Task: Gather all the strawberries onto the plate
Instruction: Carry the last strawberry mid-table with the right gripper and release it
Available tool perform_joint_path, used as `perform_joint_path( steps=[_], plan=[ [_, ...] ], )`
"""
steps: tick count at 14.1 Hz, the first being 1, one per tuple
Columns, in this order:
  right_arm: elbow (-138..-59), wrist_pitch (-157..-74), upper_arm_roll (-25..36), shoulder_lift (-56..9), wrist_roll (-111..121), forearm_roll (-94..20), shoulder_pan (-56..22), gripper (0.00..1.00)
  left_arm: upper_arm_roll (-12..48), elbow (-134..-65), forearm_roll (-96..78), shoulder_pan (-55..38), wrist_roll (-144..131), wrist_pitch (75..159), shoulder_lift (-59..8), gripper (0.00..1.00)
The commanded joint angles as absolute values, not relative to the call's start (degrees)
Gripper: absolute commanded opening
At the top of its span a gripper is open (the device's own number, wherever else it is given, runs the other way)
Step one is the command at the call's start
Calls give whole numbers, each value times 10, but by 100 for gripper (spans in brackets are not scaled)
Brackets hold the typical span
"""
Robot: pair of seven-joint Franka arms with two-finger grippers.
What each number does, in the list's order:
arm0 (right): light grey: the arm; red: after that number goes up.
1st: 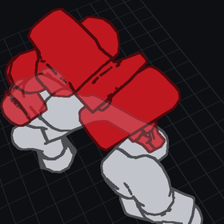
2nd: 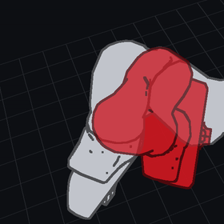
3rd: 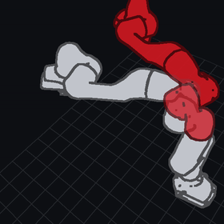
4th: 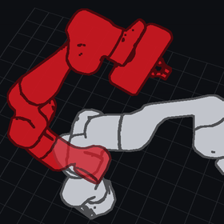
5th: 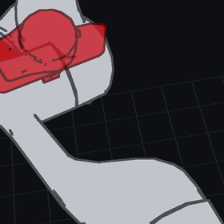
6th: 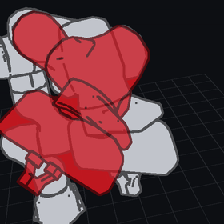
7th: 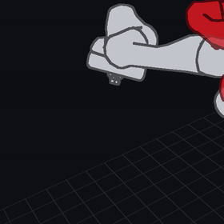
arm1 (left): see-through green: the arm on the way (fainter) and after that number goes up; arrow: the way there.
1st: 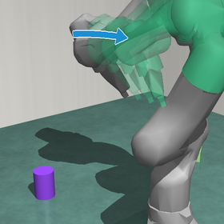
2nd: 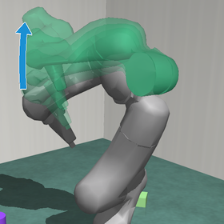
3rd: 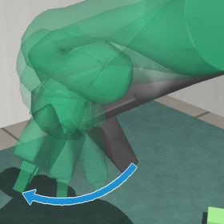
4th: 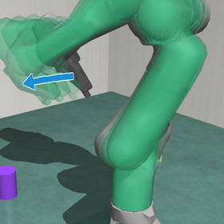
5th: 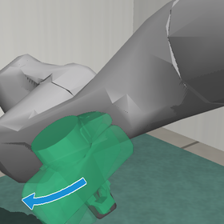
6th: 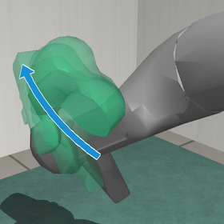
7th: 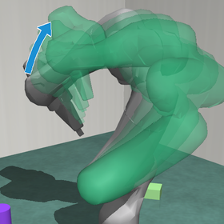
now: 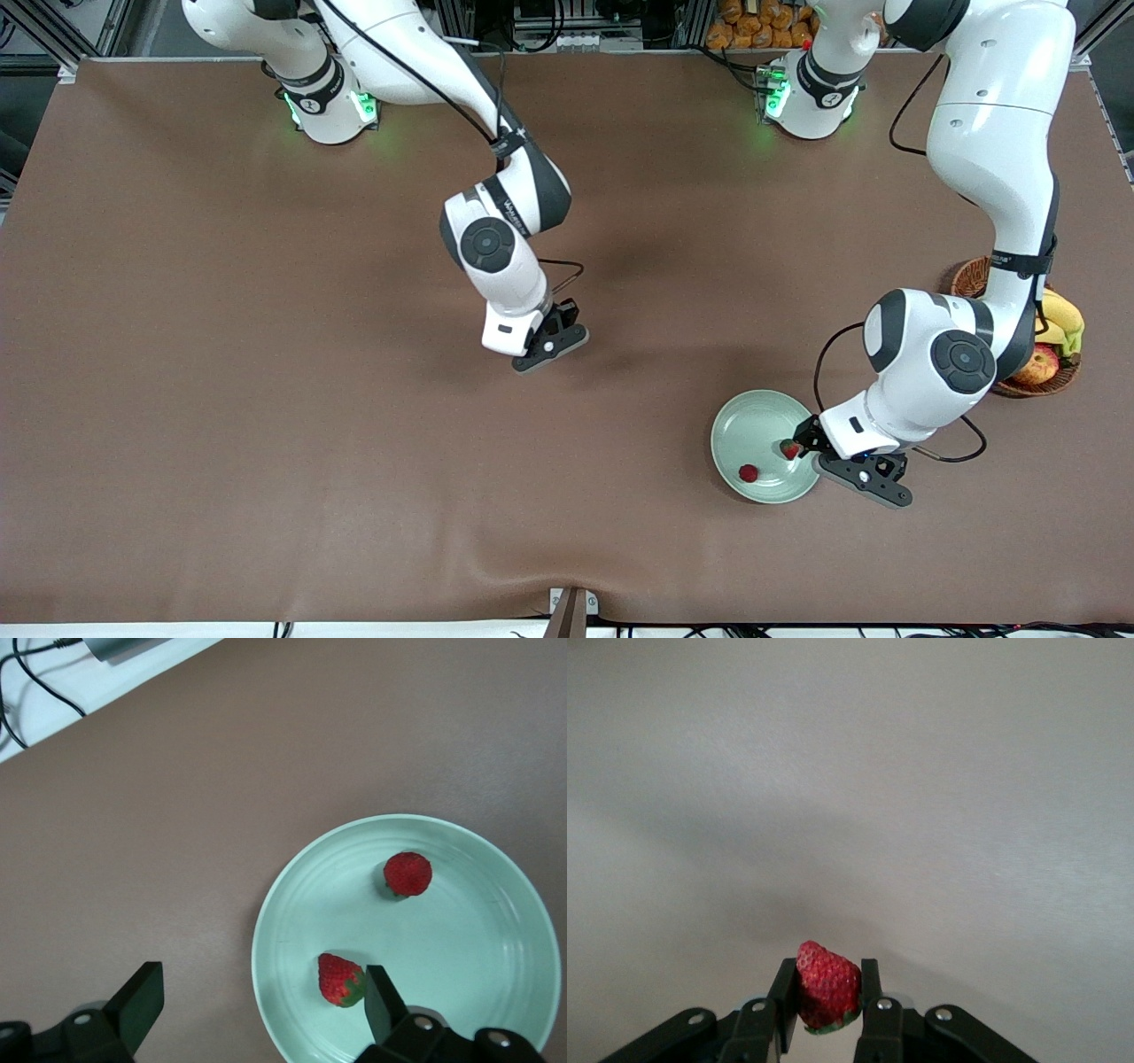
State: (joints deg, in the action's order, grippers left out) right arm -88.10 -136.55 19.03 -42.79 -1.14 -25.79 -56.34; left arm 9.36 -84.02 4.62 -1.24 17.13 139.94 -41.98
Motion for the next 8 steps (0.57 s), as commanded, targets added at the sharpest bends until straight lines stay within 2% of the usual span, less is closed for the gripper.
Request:
perform_joint_path(
  steps=[1, 6, 7, 8],
  plan=[
    [-843, -1410, 173, -472, -83, -265, -573, 0, 128, -846, -1, 25, 201, 1394, -420, 100],
    [-754, -1450, 159, -555, -133, -262, -573, 0, 146, -857, -10, 10, 130, 1355, -403, 100],
    [-752, -1450, 159, -555, -131, -262, -570, 23, 147, -857, -10, 4, 104, 1338, -398, 100],
    [-753, -1450, 160, -553, -130, -258, -569, 78, 147, -856, -9, -1, 72, 1323, -396, 100]
  ],
)
